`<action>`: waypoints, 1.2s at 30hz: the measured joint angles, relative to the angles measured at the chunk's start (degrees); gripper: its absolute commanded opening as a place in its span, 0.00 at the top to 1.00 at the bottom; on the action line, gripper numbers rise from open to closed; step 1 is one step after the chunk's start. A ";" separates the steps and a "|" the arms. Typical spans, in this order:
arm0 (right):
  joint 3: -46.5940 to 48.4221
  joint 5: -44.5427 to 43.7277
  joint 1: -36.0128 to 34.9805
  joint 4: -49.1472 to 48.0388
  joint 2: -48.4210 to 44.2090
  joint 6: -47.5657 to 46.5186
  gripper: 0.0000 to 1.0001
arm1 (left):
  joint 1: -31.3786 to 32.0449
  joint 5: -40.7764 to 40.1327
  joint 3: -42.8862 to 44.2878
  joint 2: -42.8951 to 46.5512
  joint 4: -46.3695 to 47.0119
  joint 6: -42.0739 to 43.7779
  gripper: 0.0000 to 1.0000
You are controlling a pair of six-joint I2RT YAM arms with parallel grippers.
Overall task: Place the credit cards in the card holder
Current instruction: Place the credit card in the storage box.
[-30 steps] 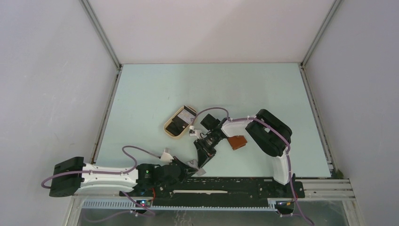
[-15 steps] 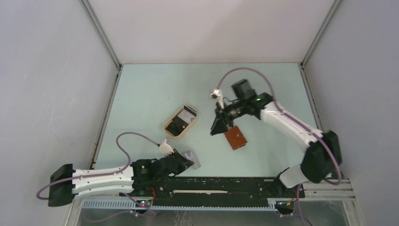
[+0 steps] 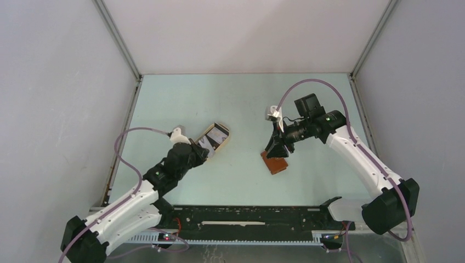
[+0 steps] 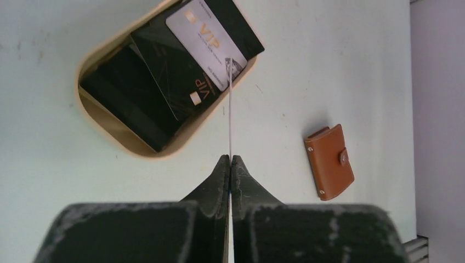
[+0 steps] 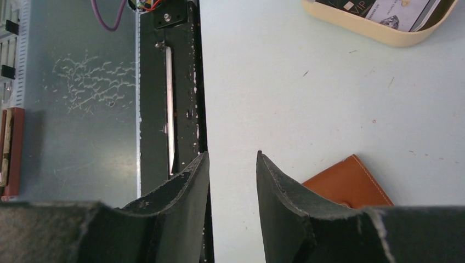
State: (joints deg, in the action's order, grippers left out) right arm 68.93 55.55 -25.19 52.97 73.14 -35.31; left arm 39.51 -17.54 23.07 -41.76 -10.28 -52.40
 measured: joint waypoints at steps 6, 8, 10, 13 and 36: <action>-0.02 -0.42 0.96 0.55 -0.07 -1.14 0.55 | -6.82 4.92 2.01 -4.70 2.95 5.66 1.00; -0.02 -0.44 1.46 0.63 -0.07 -1.44 0.55 | -8.15 6.16 2.01 -6.78 4.55 6.84 1.00; -0.02 -0.46 1.75 0.74 -0.07 -1.60 0.55 | -8.85 7.02 2.01 -9.09 5.73 8.04 1.00; -0.02 -0.46 1.95 0.92 -0.07 -1.79 0.55 | -9.79 8.09 2.01 -12.00 7.04 9.29 1.00; -0.02 -0.44 2.21 1.49 -0.07 -2.12 0.55 | -13.81 11.34 2.40 -23.32 16.33 10.43 0.62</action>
State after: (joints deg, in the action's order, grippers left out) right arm 68.90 55.11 -22.98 54.46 73.08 -37.43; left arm 25.69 -6.20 25.47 -65.08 6.04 -41.98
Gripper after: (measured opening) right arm 0.448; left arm 0.291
